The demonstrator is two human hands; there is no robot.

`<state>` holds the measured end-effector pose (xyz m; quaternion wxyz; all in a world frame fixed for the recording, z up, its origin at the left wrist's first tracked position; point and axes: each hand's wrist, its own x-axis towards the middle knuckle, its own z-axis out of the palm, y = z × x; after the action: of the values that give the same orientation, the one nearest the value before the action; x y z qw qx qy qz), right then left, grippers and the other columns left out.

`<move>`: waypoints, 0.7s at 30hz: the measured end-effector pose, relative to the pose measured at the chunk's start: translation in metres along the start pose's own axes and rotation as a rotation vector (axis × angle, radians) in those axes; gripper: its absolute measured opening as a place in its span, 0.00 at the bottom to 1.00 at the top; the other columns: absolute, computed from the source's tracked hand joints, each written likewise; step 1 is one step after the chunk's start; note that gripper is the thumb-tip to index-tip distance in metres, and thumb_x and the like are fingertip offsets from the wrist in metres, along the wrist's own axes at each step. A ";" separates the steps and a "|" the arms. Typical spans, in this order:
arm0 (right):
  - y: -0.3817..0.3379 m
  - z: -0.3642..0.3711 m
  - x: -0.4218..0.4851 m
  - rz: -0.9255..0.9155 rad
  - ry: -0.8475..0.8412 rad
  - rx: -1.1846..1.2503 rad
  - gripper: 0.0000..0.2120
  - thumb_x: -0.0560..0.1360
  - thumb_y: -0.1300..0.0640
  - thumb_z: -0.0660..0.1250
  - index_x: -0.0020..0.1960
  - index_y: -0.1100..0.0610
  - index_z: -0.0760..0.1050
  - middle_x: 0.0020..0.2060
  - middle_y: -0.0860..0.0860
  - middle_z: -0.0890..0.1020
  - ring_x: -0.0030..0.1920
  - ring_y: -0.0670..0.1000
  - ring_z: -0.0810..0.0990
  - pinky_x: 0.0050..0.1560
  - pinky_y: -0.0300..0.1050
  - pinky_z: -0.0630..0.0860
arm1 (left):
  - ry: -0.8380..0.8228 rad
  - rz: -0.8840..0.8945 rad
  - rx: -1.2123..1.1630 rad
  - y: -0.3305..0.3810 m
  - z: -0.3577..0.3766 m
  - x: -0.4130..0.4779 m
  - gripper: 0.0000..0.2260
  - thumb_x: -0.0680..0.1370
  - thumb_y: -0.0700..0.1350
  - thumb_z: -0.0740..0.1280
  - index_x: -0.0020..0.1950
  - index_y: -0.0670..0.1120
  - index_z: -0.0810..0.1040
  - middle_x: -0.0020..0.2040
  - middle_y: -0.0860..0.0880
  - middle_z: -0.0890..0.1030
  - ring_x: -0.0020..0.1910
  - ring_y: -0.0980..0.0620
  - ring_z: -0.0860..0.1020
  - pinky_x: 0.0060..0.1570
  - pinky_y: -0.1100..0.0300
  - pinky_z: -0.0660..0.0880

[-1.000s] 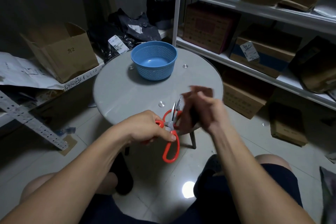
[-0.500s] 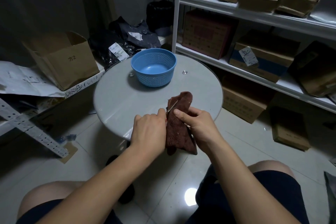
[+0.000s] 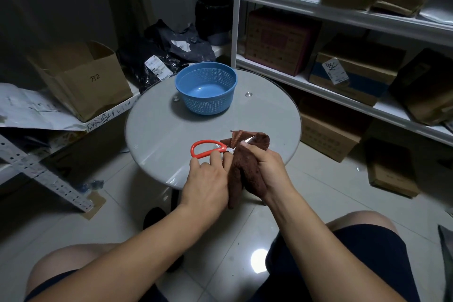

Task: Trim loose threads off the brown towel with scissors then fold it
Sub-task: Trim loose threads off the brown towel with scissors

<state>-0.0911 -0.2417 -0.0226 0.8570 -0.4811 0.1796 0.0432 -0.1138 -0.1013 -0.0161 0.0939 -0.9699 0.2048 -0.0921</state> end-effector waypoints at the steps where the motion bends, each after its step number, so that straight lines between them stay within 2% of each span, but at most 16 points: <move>1: 0.000 0.001 0.001 0.015 0.034 0.015 0.13 0.75 0.64 0.73 0.55 0.72 0.83 0.47 0.65 0.85 0.47 0.61 0.85 0.49 0.51 0.83 | -0.010 0.006 0.011 0.000 0.000 0.000 0.20 0.78 0.38 0.53 0.70 0.45 0.62 0.56 0.43 0.74 0.40 0.46 0.81 0.47 0.49 0.66; 5: -0.001 0.003 0.010 0.091 0.124 0.041 0.15 0.70 0.64 0.75 0.54 0.72 0.83 0.45 0.64 0.86 0.46 0.61 0.85 0.57 0.59 0.81 | 0.009 0.001 0.051 -0.005 -0.003 0.008 0.18 0.79 0.36 0.52 0.68 0.45 0.61 0.57 0.43 0.74 0.42 0.44 0.81 0.49 0.48 0.66; 7: -0.002 0.001 0.017 0.119 0.125 0.079 0.21 0.64 0.62 0.79 0.55 0.70 0.83 0.45 0.63 0.85 0.47 0.61 0.86 0.57 0.60 0.82 | 0.020 0.008 0.049 -0.004 -0.004 0.012 0.20 0.79 0.37 0.52 0.71 0.45 0.62 0.59 0.43 0.75 0.44 0.44 0.82 0.51 0.48 0.67; 9: 0.000 -0.006 0.026 0.146 0.118 0.112 0.30 0.57 0.58 0.83 0.56 0.68 0.83 0.49 0.62 0.86 0.50 0.60 0.87 0.54 0.56 0.84 | 0.017 0.026 0.036 -0.001 -0.007 0.015 0.21 0.79 0.37 0.52 0.72 0.44 0.63 0.59 0.42 0.75 0.46 0.43 0.83 0.53 0.47 0.68; 10: -0.001 -0.014 0.033 0.161 0.110 0.144 0.29 0.58 0.57 0.84 0.56 0.67 0.83 0.50 0.61 0.87 0.50 0.59 0.87 0.52 0.54 0.84 | 0.013 0.021 0.026 -0.002 -0.006 0.016 0.20 0.79 0.37 0.50 0.71 0.43 0.65 0.59 0.42 0.76 0.46 0.42 0.83 0.54 0.46 0.69; 11: -0.008 -0.024 0.035 0.148 0.129 0.163 0.21 0.65 0.56 0.80 0.54 0.65 0.83 0.48 0.59 0.86 0.45 0.56 0.88 0.47 0.50 0.84 | 0.009 0.000 0.019 -0.007 -0.003 0.016 0.21 0.78 0.37 0.48 0.69 0.43 0.67 0.58 0.42 0.77 0.46 0.41 0.83 0.54 0.46 0.71; 12: -0.016 -0.032 0.036 0.129 0.134 0.199 0.08 0.74 0.59 0.72 0.51 0.62 0.82 0.43 0.56 0.84 0.37 0.52 0.86 0.40 0.44 0.82 | 0.001 -0.035 -0.010 -0.015 0.003 0.015 0.21 0.77 0.37 0.47 0.66 0.42 0.69 0.57 0.42 0.78 0.48 0.40 0.83 0.54 0.46 0.73; 13: -0.025 -0.042 0.038 0.096 0.142 0.242 0.05 0.79 0.62 0.64 0.48 0.59 0.79 0.38 0.54 0.81 0.31 0.49 0.82 0.35 0.41 0.79 | -0.017 -0.088 -0.107 -0.025 0.011 0.014 0.19 0.77 0.37 0.48 0.63 0.43 0.70 0.57 0.42 0.79 0.50 0.39 0.82 0.54 0.46 0.74; 14: -0.033 -0.051 0.040 0.095 0.167 0.267 0.09 0.81 0.62 0.61 0.47 0.58 0.78 0.36 0.54 0.80 0.28 0.49 0.81 0.35 0.40 0.78 | -0.016 -0.149 -0.303 -0.036 0.018 0.013 0.15 0.79 0.38 0.51 0.60 0.44 0.72 0.55 0.43 0.80 0.52 0.39 0.81 0.53 0.46 0.75; 15: -0.038 -0.054 0.038 0.097 0.167 0.308 0.08 0.82 0.61 0.62 0.48 0.60 0.79 0.36 0.56 0.83 0.30 0.51 0.84 0.39 0.42 0.80 | -0.028 -0.220 -0.538 -0.046 0.023 0.013 0.09 0.81 0.42 0.56 0.57 0.45 0.74 0.52 0.44 0.81 0.50 0.41 0.80 0.51 0.48 0.75; 16: -0.041 -0.056 0.035 0.105 0.135 0.315 0.08 0.80 0.59 0.67 0.52 0.65 0.81 0.40 0.60 0.87 0.36 0.55 0.87 0.48 0.47 0.82 | -0.046 -0.292 -0.769 -0.052 0.026 0.015 0.06 0.81 0.46 0.61 0.53 0.47 0.76 0.47 0.46 0.82 0.46 0.44 0.80 0.47 0.51 0.74; 17: -0.038 -0.054 0.034 0.090 0.108 0.271 0.16 0.76 0.57 0.73 0.57 0.69 0.80 0.49 0.65 0.87 0.47 0.60 0.88 0.59 0.56 0.81 | -0.053 -0.344 -0.990 -0.056 0.026 0.016 0.06 0.81 0.49 0.64 0.48 0.48 0.78 0.40 0.48 0.81 0.39 0.48 0.78 0.41 0.54 0.72; 18: -0.034 -0.056 0.034 0.089 0.060 0.210 0.28 0.70 0.55 0.79 0.63 0.71 0.78 0.57 0.68 0.84 0.57 0.63 0.84 0.68 0.64 0.75 | -0.061 -0.384 -1.231 -0.057 0.024 0.018 0.09 0.81 0.49 0.65 0.44 0.47 0.78 0.34 0.49 0.77 0.32 0.51 0.74 0.34 0.56 0.69; 19: -0.030 -0.053 0.033 0.077 0.028 0.148 0.36 0.66 0.53 0.82 0.67 0.71 0.75 0.63 0.69 0.80 0.63 0.66 0.79 0.73 0.69 0.68 | -0.083 -0.420 -1.476 -0.058 0.020 0.019 0.11 0.82 0.48 0.64 0.43 0.46 0.79 0.31 0.49 0.73 0.26 0.52 0.68 0.29 0.59 0.64; 20: -0.026 -0.053 0.031 0.074 -0.040 0.109 0.41 0.64 0.53 0.84 0.70 0.70 0.73 0.67 0.71 0.77 0.66 0.68 0.76 0.73 0.72 0.66 | -0.127 -0.448 -1.699 -0.058 0.017 0.020 0.12 0.83 0.47 0.62 0.43 0.43 0.78 0.30 0.48 0.69 0.24 0.53 0.64 0.25 0.61 0.60; 21: -0.023 -0.052 0.030 0.084 -0.086 0.074 0.41 0.64 0.53 0.84 0.70 0.69 0.73 0.67 0.71 0.77 0.67 0.70 0.76 0.71 0.72 0.69 | -0.182 -0.464 -1.877 -0.058 0.014 0.019 0.12 0.83 0.45 0.61 0.45 0.41 0.78 0.30 0.47 0.67 0.23 0.53 0.62 0.23 0.63 0.58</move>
<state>-0.0717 -0.3007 -0.0389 0.8785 -0.4389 0.1642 0.0929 -0.0719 -0.0546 -0.0142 -0.7232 -0.6699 -0.0093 0.1679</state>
